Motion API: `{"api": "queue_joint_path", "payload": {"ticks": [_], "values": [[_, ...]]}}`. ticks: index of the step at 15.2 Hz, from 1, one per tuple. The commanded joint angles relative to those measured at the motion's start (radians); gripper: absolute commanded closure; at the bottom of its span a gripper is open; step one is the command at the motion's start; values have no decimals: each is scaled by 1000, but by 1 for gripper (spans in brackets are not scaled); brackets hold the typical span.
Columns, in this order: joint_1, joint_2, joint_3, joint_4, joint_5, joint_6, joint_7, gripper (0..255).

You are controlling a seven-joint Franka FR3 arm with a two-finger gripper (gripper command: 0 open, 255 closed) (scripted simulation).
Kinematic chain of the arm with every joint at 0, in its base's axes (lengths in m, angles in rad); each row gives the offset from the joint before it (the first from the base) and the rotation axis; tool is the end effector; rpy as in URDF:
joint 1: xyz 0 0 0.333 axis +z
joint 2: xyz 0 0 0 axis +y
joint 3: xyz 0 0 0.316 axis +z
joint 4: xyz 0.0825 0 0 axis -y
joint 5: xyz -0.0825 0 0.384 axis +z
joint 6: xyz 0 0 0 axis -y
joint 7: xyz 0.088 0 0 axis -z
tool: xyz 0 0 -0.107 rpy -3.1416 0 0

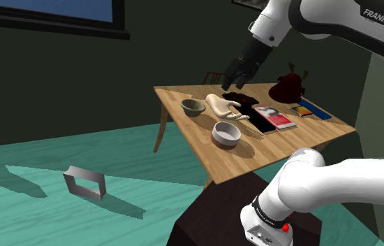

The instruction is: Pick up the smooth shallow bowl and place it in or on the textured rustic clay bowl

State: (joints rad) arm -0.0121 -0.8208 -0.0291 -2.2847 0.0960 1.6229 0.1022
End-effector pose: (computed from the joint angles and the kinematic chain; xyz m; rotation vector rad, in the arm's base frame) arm 0.3018 -0.0064 0.6406 -3.0032 0.2003 -0.2333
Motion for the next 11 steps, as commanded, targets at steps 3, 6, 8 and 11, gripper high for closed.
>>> {"api": "queue_joint_path", "payload": {"ticks": [3,6,8,11], "values": [[-9,-5,-22,-59,-16,48,-30,0],[-23,-4,-58,-140,-41,122,-75,0],[-34,3,-83,-189,-58,174,-105,0],[-51,25,-122,-254,-85,255,-150,0]]}}
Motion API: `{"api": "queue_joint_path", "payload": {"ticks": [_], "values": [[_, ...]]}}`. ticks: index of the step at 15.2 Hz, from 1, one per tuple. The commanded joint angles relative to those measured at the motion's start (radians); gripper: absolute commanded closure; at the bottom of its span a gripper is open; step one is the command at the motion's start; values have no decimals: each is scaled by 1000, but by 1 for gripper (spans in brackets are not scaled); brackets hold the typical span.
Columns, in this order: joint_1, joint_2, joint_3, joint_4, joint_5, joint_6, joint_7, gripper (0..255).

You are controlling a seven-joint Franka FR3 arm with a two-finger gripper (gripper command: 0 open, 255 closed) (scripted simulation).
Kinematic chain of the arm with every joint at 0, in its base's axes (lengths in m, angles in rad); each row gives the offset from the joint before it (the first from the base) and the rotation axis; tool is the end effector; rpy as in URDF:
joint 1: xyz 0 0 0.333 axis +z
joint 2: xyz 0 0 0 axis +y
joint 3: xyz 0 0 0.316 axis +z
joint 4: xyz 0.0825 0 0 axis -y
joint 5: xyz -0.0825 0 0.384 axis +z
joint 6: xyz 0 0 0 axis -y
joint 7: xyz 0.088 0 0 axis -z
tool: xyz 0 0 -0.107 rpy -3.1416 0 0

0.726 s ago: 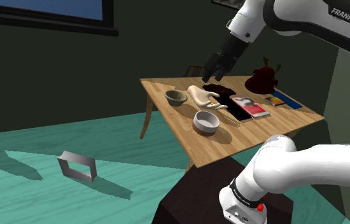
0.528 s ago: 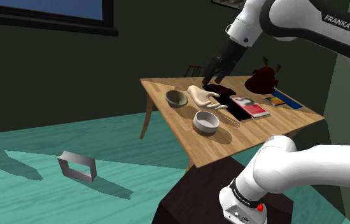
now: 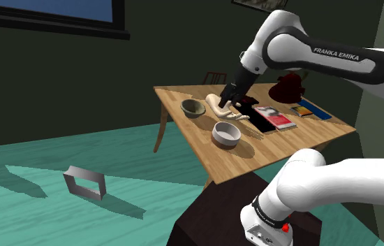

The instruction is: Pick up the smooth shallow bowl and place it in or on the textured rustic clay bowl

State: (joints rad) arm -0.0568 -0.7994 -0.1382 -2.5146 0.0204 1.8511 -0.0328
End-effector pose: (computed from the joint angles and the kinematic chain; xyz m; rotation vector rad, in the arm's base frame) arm 0.3188 -0.0687 0.5423 -3.0215 0.1990 -0.2145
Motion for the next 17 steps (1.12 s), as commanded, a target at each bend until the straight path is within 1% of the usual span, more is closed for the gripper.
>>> {"api": "queue_joint_path", "payload": {"ticks": [1,6,11,14,17], "values": [[-12,14,-26,-44,-18,55,-30,0],[-39,93,-99,-124,-59,205,-109,0],[-58,216,-181,-172,-89,367,-193,0],[-60,310,-234,-183,-93,468,-249,0],[-52,419,-291,-180,-80,569,-315,0]]}}
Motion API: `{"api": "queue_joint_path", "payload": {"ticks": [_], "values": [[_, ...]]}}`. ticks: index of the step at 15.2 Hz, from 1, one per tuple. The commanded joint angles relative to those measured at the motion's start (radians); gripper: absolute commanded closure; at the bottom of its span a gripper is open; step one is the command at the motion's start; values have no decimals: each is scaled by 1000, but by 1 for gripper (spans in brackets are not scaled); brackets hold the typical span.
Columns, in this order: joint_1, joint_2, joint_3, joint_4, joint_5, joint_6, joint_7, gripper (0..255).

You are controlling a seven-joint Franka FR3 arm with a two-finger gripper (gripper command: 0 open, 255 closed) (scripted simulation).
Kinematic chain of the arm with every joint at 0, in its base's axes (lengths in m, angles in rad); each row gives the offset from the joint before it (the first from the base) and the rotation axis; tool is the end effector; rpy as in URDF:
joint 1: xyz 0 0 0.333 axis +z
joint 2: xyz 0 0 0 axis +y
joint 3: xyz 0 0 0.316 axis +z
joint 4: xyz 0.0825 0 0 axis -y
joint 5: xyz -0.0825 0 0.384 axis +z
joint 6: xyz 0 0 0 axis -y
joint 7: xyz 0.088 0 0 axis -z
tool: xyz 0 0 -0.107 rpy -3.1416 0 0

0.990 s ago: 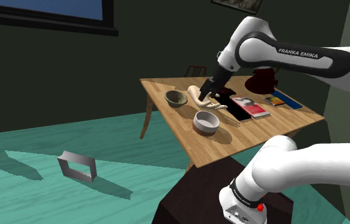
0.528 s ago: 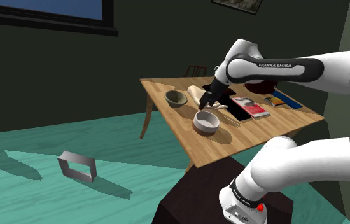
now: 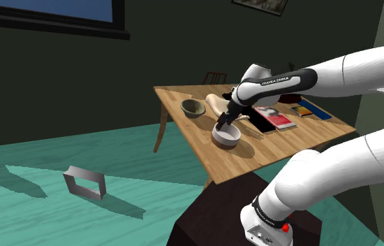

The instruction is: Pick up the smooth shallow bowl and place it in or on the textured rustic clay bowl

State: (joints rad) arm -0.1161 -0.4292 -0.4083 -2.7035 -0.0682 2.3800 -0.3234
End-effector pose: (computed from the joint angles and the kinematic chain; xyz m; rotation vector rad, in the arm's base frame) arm 0.3412 -0.1882 0.3593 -3.0536 0.1928 -0.1805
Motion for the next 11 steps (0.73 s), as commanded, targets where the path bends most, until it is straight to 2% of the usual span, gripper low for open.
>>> {"api": "queue_joint_path", "payload": {"ticks": [1,4,6,11], "values": [[13,88,-41,13,20,73,-50,0],[39,214,-103,33,80,168,-144,0],[64,305,-144,55,152,224,-227,0],[92,407,-156,64,278,297,-327,0]]}}
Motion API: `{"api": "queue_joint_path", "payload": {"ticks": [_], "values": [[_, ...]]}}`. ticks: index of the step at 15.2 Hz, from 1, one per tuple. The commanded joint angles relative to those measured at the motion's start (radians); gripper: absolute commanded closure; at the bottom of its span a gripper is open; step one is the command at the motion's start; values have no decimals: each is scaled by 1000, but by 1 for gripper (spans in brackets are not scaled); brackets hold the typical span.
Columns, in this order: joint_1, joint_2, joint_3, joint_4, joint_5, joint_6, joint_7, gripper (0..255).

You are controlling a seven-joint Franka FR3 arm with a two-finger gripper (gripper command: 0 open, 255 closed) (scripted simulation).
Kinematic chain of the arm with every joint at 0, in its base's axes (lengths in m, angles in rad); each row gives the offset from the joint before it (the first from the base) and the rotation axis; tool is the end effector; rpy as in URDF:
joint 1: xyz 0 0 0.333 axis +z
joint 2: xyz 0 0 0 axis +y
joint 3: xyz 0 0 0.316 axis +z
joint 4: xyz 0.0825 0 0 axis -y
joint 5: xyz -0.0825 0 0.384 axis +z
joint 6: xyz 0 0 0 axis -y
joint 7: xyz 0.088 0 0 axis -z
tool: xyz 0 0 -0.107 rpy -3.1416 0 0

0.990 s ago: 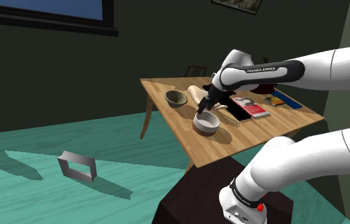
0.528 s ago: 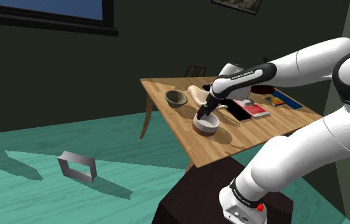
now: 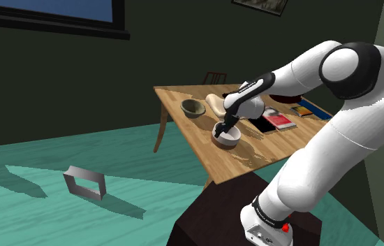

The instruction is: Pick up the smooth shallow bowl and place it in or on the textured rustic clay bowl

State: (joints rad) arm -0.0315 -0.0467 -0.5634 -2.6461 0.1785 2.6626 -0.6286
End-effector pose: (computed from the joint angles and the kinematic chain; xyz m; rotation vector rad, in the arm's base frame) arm 0.3545 -0.2437 0.2615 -3.0710 0.1888 -0.1665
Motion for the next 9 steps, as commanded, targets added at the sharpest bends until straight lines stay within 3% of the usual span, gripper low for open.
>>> {"api": "queue_joint_path", "payload": {"ticks": [1,4,9], "values": [[12,43,1,7,60,27,-42,0],[18,92,12,12,138,58,-98,0],[17,92,13,12,138,58,-98,0]]}}
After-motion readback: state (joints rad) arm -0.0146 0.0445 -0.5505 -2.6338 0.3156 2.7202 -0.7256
